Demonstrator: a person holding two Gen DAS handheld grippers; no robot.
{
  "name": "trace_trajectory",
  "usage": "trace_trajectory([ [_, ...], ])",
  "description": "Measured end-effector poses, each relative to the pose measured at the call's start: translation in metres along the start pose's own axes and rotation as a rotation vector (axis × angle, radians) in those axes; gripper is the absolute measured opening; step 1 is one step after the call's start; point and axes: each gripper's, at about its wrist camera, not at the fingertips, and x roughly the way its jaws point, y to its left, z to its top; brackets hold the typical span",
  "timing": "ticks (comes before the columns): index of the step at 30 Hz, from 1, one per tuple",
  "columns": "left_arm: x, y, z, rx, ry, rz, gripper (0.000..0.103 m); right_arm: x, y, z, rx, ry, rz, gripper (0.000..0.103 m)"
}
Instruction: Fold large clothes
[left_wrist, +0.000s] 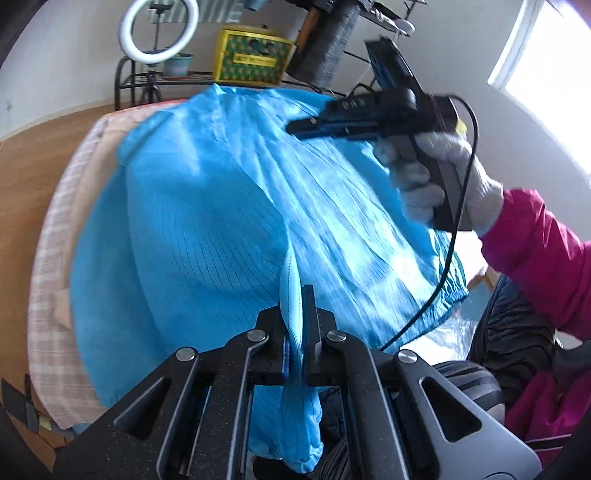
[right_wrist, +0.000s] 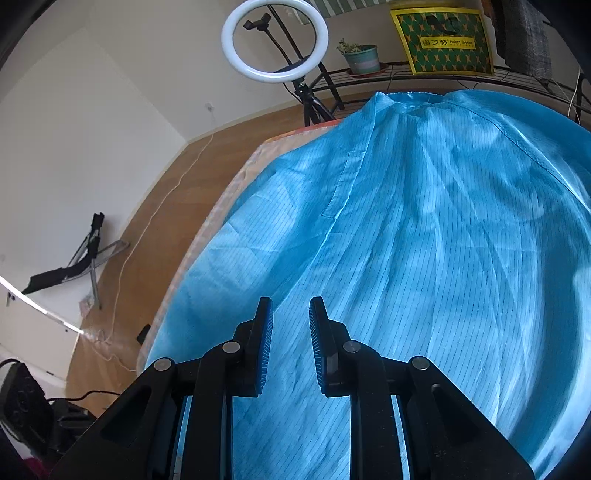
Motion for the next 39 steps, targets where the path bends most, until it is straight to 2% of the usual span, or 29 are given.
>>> trace_trajectory([
  [1,0.004,-0.003,-0.001,0.008,0.016,0.007,0.003,-0.002,0.0,0.0,-0.002,0.001,-0.002,0.019],
  [3,0.008,-0.004,-0.005,0.005,0.039,0.002,0.029,-0.004,-0.001,0.001,-0.007,-0.003,-0.007,0.019],
  [5,0.001,-0.005,-0.011,-0.013,0.027,-0.01,0.04,-0.007,0.0,0.003,-0.019,-0.009,-0.02,0.019],
  [8,-0.022,0.003,-0.024,-0.068,-0.029,-0.029,0.045,-0.012,0.009,0.007,-0.049,-0.012,-0.018,0.019],
  [9,-0.032,0.01,-0.031,-0.094,-0.058,-0.032,0.052,-0.014,0.014,0.008,-0.061,-0.012,-0.008,0.019],
  [10,-0.039,0.016,-0.037,-0.108,-0.08,-0.01,0.055,-0.016,0.022,0.01,-0.08,-0.013,0.004,0.019],
  [11,-0.045,0.027,-0.043,-0.124,-0.097,0.063,0.057,-0.017,0.03,0.013,-0.106,-0.011,0.01,0.019],
  [12,-0.047,0.041,-0.048,-0.142,-0.1,0.144,0.057,-0.016,0.039,0.015,-0.138,-0.008,0.01,0.02],
  [14,-0.046,0.072,-0.056,-0.196,-0.093,0.239,0.057,-0.014,0.063,0.019,-0.22,-0.009,-0.012,0.035],
  [15,-0.045,0.088,-0.059,-0.231,-0.093,0.271,0.057,-0.012,0.076,0.022,-0.258,-0.013,-0.023,0.039],
  [17,-0.04,0.12,-0.065,-0.301,-0.087,0.322,0.057,-0.004,0.092,0.028,-0.301,-0.015,-0.025,0.043],
  [20,-0.031,0.156,-0.07,-0.38,-0.081,0.342,0.057,0.019,0.117,0.046,-0.339,0.004,-0.045,0.043],
  [22,-0.026,0.17,-0.072,-0.404,-0.081,0.326,0.057,0.038,0.129,0.06,-0.363,0.024,-0.064,0.043],
  [25,-0.021,0.174,-0.077,-0.396,-0.087,0.297,0.056,0.07,0.143,0.077,-0.352,0.057,-0.071,0.05],
  [31,-0.004,0.176,-0.07,-0.382,-0.084,0.224,0.032,0.149,0.157,0.098,-0.298,0.137,-0.143,0.053],
  [33,0.0,0.178,-0.071,-0.388,-0.082,0.199,0.017,0.174,0.164,0.098,-0.307,0.165,-0.159,0.055],
  [36,0.003,0.179,-0.074,-0.392,-0.091,0.161,0.012,0.213,0.18,0.092,-0.382,0.212,-0.219,0.056],
  [39,0.004,0.18,-0.075,-0.381,-0.091,0.154,0.007,0.25,0.192,0.082,-0.488,0.265,-0.324,0.056],
])
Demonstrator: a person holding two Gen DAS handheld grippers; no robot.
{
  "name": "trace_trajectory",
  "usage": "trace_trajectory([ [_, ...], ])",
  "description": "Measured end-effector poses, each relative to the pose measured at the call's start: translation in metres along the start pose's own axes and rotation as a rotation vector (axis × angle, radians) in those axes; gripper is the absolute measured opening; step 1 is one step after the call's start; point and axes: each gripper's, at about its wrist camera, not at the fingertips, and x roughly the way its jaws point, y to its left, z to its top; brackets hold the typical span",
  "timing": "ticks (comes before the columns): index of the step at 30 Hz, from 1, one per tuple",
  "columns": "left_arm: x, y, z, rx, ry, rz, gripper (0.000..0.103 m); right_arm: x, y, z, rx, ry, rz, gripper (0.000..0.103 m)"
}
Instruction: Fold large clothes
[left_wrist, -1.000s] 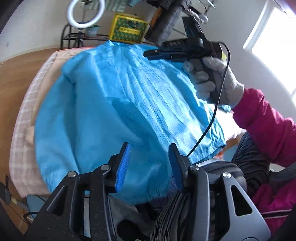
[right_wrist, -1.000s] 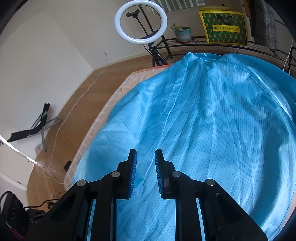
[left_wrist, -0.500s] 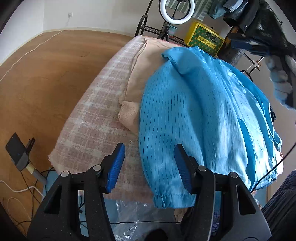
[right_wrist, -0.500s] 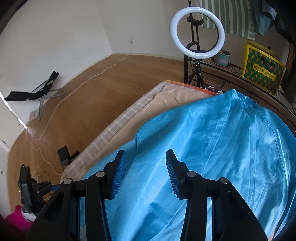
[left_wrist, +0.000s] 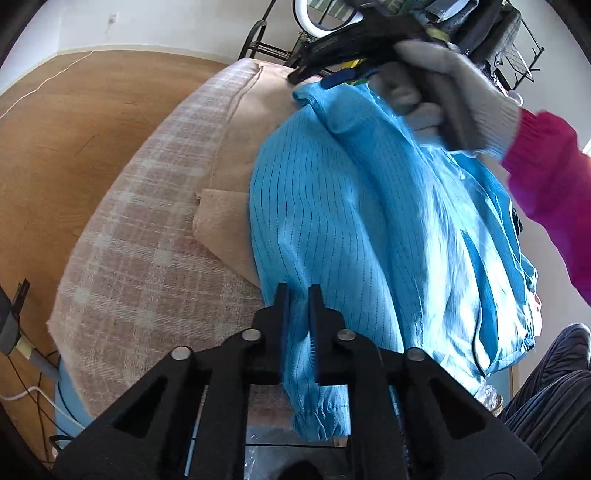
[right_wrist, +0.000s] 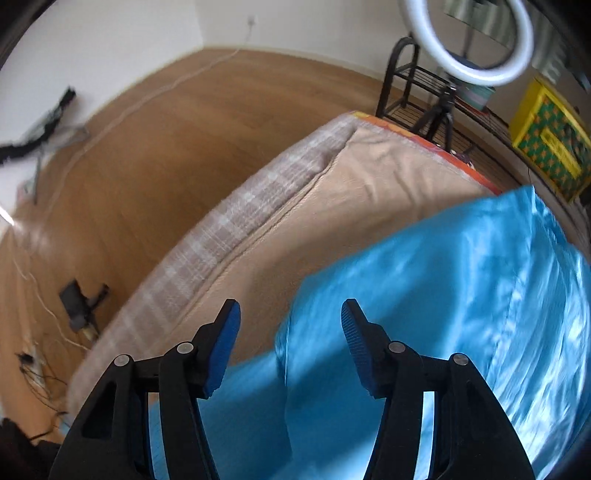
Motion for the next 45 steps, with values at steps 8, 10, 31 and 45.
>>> trace_trajectory([
  [8,0.0,0.001,0.001,-0.009,-0.017,-0.032,0.002,0.012,-0.019,-0.003,-0.051,0.045,-0.159,0.003],
  [10,-0.002,-0.001,0.001,0.003,-0.031,-0.033,0.002,-0.003,-0.027,-0.004,-0.036,0.006,-0.172,0.001],
  [31,-0.026,0.021,-0.007,0.001,-0.104,0.195,0.003,-0.064,-0.071,-0.007,0.26,-0.26,0.082,0.001],
  [45,-0.056,-0.002,-0.055,-0.158,-0.082,-0.079,0.047,-0.067,-0.041,0.001,0.167,-0.236,0.178,0.034],
])
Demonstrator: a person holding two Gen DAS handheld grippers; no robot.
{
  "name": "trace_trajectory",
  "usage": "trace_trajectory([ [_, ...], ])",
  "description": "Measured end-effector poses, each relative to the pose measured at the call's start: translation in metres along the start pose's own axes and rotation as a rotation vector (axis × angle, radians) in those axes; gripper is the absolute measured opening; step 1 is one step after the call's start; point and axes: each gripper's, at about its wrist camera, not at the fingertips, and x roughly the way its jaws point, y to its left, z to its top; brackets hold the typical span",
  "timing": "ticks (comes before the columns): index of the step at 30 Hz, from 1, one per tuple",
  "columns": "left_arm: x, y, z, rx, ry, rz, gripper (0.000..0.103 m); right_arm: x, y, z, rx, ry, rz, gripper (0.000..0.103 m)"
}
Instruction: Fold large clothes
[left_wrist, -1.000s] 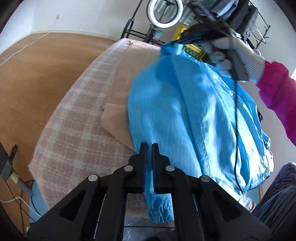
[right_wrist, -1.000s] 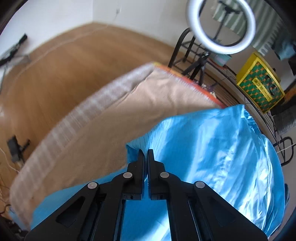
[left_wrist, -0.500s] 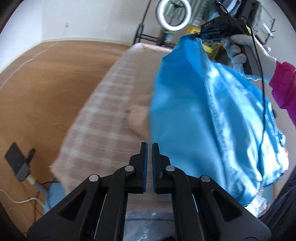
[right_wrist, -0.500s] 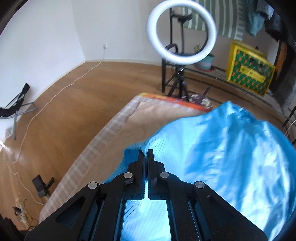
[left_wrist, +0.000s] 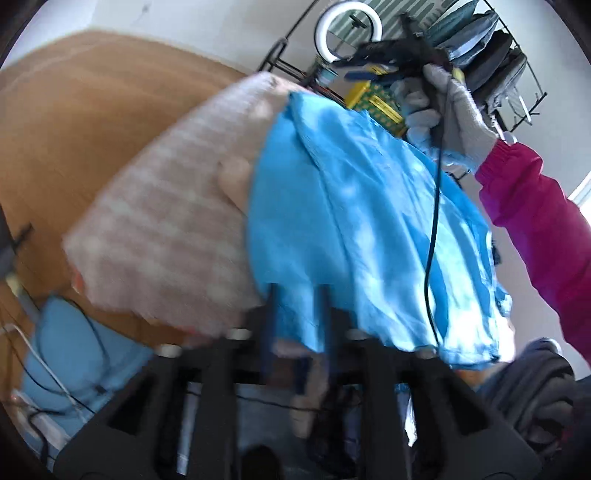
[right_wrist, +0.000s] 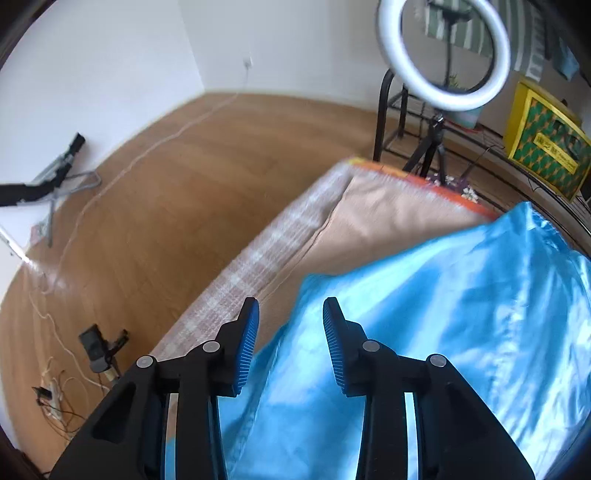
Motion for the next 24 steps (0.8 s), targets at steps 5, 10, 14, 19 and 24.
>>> trace_trajectory([
  [5,0.004,-0.017,-0.022,-0.03,0.018,-0.055,0.054,-0.069,-0.032,-0.037,0.017,-0.012,-0.006,0.034],
  [10,0.015,-0.029,-0.037,-0.053,0.041,-0.063,0.054,-0.117,-0.072,-0.105,0.065,0.036,0.009,0.034],
  [14,0.03,-0.037,-0.047,-0.079,0.064,-0.064,0.054,-0.124,-0.092,-0.159,0.123,0.107,0.042,0.034],
  [19,0.039,-0.048,-0.051,-0.064,0.081,-0.046,0.034,-0.105,-0.099,-0.206,0.167,0.188,0.074,0.042],
  [24,0.044,-0.052,-0.051,-0.066,0.099,-0.014,0.0,-0.088,-0.1,-0.217,0.187,0.209,0.079,0.043],
])
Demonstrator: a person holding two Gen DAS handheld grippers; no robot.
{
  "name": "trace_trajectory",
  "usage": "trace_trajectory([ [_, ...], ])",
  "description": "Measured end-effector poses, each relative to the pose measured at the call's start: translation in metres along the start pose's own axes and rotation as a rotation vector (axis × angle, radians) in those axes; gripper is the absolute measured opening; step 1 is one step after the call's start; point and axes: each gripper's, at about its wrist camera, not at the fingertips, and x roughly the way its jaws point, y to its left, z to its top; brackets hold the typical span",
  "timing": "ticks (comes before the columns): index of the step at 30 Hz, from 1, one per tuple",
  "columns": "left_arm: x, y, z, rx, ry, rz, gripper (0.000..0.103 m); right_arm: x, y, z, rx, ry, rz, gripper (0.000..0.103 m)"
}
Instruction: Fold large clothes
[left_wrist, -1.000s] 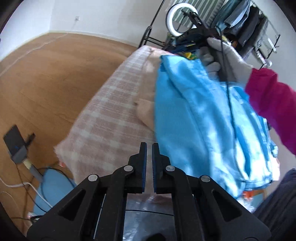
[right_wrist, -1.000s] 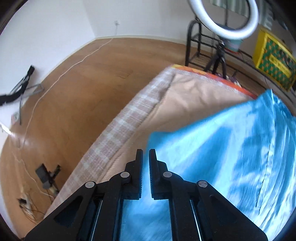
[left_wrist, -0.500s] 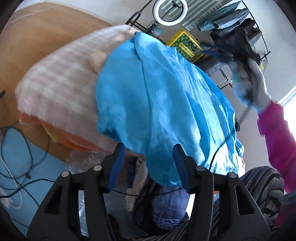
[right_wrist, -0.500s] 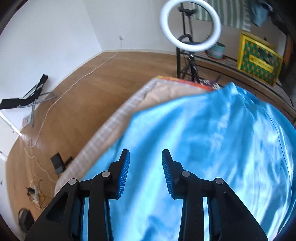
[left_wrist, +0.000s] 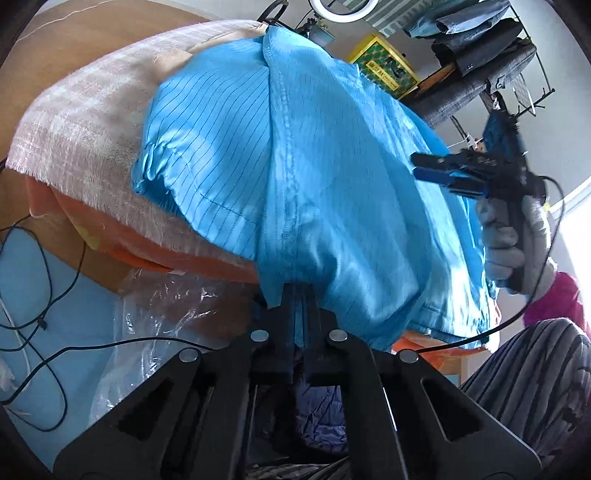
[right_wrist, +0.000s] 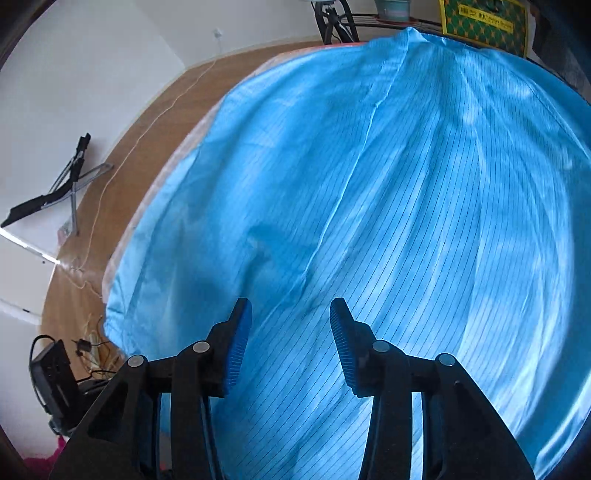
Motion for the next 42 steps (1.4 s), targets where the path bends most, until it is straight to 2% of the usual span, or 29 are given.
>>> trace_trajectory([
  [3,-0.012,-0.003,0.0,0.005,-0.035,0.043,0.0,0.007,-0.002,0.002,0.007,0.01,0.002,0.043],
  [5,-0.028,-0.007,0.004,0.016,-0.087,0.084,0.0,0.007,-0.003,0.003,0.015,0.008,0.009,0.043],
  [6,-0.033,-0.008,0.007,0.016,-0.104,0.102,0.003,0.006,-0.004,0.004,0.02,0.007,0.016,0.043],
  [7,-0.035,-0.008,0.012,0.017,-0.105,0.11,0.008,0.005,-0.005,0.007,0.022,0.001,0.016,0.043],
  [9,-0.033,-0.007,0.023,0.029,-0.093,0.106,0.042,0.005,-0.007,0.009,0.027,-0.008,0.02,0.043],
  [11,-0.025,-0.008,0.034,0.031,-0.081,0.122,0.045,0.008,-0.01,0.011,0.044,-0.004,0.03,0.043],
  [14,-0.007,-0.012,0.045,0.059,-0.027,0.131,0.045,0.01,-0.016,0.005,0.066,-0.005,0.04,0.043],
  [16,0.002,-0.012,0.048,0.062,-0.004,0.118,0.034,0.009,-0.018,0.001,0.07,-0.01,0.047,0.043],
  [17,0.005,-0.011,0.05,0.057,0.003,0.116,0.014,0.009,-0.019,0.001,0.071,-0.013,0.05,0.043],
  [18,0.008,-0.011,0.05,0.053,0.011,0.117,0.006,0.008,-0.02,0.001,0.075,-0.018,0.054,0.043],
  [20,0.009,-0.014,0.052,0.058,0.009,0.101,0.003,0.009,-0.018,-0.001,0.078,-0.026,0.063,0.043],
  [21,0.007,-0.016,0.052,0.072,0.003,0.098,0.002,0.01,-0.017,-0.001,0.08,-0.028,0.073,0.043],
  [22,0.004,-0.016,0.053,0.081,-0.002,0.099,0.001,0.01,-0.017,-0.001,0.083,-0.031,0.094,0.038],
  [24,-0.005,-0.016,0.055,0.086,-0.019,0.097,0.001,0.014,-0.016,0.001,0.093,-0.014,0.145,0.006],
  [29,-0.018,-0.002,0.072,0.082,-0.036,0.167,0.0,0.027,0.0,0.003,0.072,-0.012,0.149,0.002],
  [34,-0.019,0.026,0.1,0.03,-0.039,0.183,0.0,0.039,0.021,0.012,0.061,-0.036,0.123,0.001],
  [37,-0.021,0.034,0.112,0.044,-0.04,0.208,0.0,0.045,0.024,0.018,0.073,-0.045,0.113,0.001],
  [39,-0.022,0.036,0.109,0.055,-0.017,0.2,0.0,0.047,0.027,0.016,0.094,-0.031,0.128,0.001],
  [42,-0.015,0.041,0.097,0.086,0.032,0.237,0.0,0.047,0.035,0.009,0.012,-0.016,0.104,0.0],
])
